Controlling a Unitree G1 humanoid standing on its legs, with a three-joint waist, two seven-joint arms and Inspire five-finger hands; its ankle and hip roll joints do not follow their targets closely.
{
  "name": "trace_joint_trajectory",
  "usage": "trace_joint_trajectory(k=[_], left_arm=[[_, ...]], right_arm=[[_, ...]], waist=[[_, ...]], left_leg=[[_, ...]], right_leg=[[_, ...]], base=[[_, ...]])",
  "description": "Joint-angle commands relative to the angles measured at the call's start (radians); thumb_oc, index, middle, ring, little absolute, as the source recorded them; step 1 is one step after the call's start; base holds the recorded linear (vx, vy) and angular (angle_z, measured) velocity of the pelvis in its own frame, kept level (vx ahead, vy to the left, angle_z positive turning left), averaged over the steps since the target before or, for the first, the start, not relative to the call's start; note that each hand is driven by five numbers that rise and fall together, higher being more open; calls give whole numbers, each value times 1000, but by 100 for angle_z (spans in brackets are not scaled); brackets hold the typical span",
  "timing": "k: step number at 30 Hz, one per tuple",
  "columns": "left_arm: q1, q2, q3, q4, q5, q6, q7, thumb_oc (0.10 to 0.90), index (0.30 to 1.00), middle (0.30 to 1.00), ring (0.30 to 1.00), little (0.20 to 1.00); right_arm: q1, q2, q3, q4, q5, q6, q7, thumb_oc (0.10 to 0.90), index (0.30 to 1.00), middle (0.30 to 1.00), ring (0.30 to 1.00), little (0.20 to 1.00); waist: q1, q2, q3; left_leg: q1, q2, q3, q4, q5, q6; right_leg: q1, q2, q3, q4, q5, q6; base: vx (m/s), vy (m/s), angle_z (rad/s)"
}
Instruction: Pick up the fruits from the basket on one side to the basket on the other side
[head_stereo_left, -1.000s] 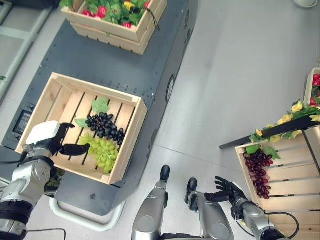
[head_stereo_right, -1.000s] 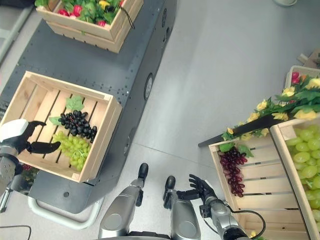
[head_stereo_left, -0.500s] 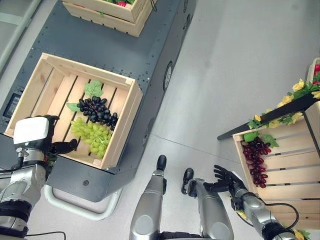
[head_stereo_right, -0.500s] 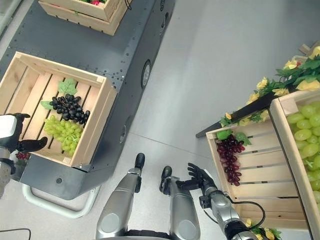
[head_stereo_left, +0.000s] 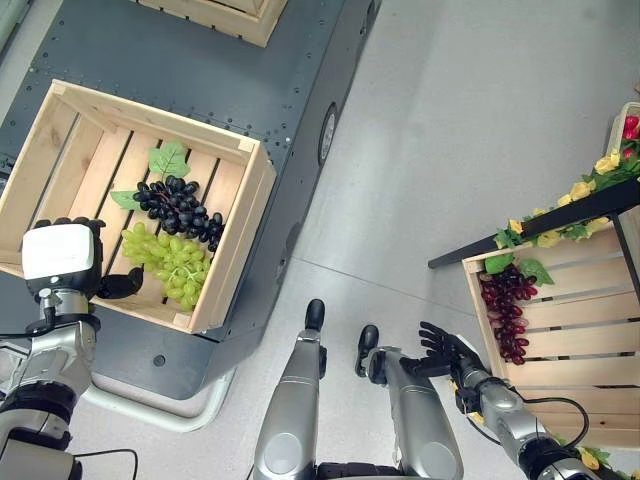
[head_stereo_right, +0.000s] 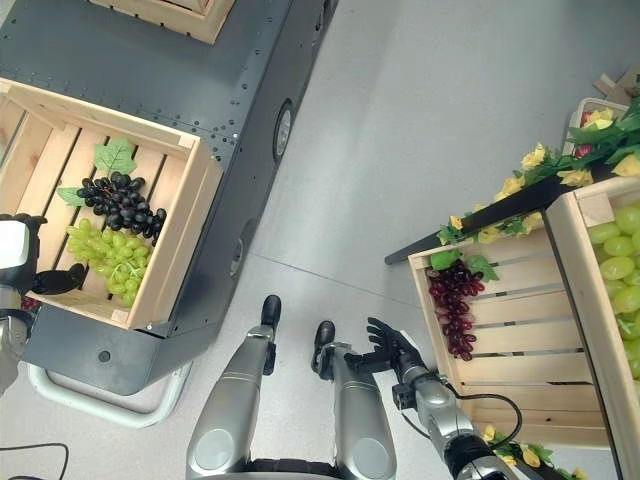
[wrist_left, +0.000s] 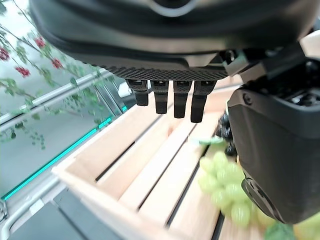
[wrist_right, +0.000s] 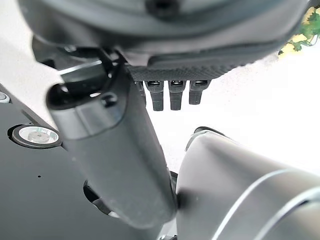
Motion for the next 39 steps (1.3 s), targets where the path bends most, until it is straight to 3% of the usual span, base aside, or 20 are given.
trace_joint_trajectory(k=[1,13,18,22,24,31,35,39], left_arm=[[-33,45,67,0,23,65,91,800,900,900,900,900],[-76,55,-25,-55,173,97,-9,800,900,900,900,900],[-93,85,-61,-88,164,153,-95,800,900,900,900,900],[-97,88,-65,-81,174,149,-124,800,900,900,900,900],[-100,98,-70,-82,178,192,-216,800,900,900,900,900],[-65,120,-38,-74,191,172,-292,800,900,900,900,900],[-24,134,1,-85,210,103,-276,800,900,900,900,900],[-8,156,15,-102,217,91,-242,800,900,900,900,900]], right_arm=[[41,-17,31,-47,46,-37,1,800,900,900,900,900],[44,-20,23,-48,41,-38,4,800,900,900,900,900],[40,-31,23,-58,44,-39,-7,800,900,900,900,900],[35,-30,23,-51,46,-44,-11,800,900,900,900,900],[36,-29,19,-53,46,-43,-16,800,900,900,900,900],[41,-27,7,-54,50,-39,-17,800,900,900,900,900],[49,-24,-2,-55,41,-36,-5,800,900,900,900,900],[52,-25,-4,-67,47,-30,-15,800,900,900,900,900]], waist=[[-11,-10,-9],[-28,-17,-9],[-29,-13,-9],[-27,-16,-9],[-25,-18,-9],[-15,-13,-9],[-10,-4,-9],[-9,3,-9]], left_leg=[[-50,-58,101,96,-112,20],[-72,-59,109,83,-116,22],[-87,-56,108,71,-109,22],[-94,-56,107,71,-107,21],[-95,-56,103,71,-106,21],[-82,-60,102,68,-110,25],[-69,-63,96,57,-103,20],[-65,-64,93,57,-105,21]], right_leg=[[72,35,4,-102,32,23],[37,38,17,-113,49,32],[15,37,12,-116,52,32],[11,39,9,-119,53,32],[10,39,7,-117,54,34],[25,36,-1,-121,51,34],[41,34,-6,-137,56,36],[47,33,-10,-142,56,34]], base=[[11,0,-4],[13,13,-4],[0,0,0],[0,0,0],[0,0,0],[3,-3,1],[15,-7,3],[5,-7,5]])
